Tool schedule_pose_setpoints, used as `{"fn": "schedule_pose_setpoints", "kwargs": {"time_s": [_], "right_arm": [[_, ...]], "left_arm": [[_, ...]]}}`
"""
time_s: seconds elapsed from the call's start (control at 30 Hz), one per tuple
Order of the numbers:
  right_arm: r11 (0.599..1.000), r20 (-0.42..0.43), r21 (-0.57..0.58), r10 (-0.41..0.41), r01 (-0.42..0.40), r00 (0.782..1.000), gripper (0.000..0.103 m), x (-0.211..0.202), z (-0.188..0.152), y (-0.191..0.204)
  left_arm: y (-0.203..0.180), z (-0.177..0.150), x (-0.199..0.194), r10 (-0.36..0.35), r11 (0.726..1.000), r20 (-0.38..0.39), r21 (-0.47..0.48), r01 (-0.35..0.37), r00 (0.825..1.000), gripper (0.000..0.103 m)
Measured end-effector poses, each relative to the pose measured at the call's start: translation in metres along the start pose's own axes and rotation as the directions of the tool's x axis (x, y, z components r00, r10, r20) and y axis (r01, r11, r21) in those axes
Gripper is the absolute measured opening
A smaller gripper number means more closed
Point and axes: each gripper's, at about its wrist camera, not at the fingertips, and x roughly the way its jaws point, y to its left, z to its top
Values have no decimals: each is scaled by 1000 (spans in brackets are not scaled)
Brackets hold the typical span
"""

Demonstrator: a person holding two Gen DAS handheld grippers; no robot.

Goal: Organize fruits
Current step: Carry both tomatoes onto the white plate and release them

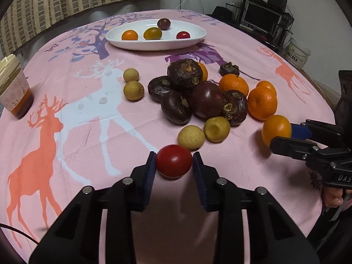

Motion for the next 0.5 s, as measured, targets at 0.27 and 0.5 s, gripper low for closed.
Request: {"fn": "schedule_pose_setpoints", "kwargs": {"time_s": [0.27, 0.5], "right_arm": [[999, 36, -13, 36, -35, 999, 42, -19, 22, -3], [1000, 207, -19, -12, 16, 978, 42, -14, 132, -30]], "left_arm": [[8, 21, -26, -76, 997, 28, -16, 76, 997, 31], [30, 139, -31, -46, 997, 167, -47, 54, 985, 31]]}}
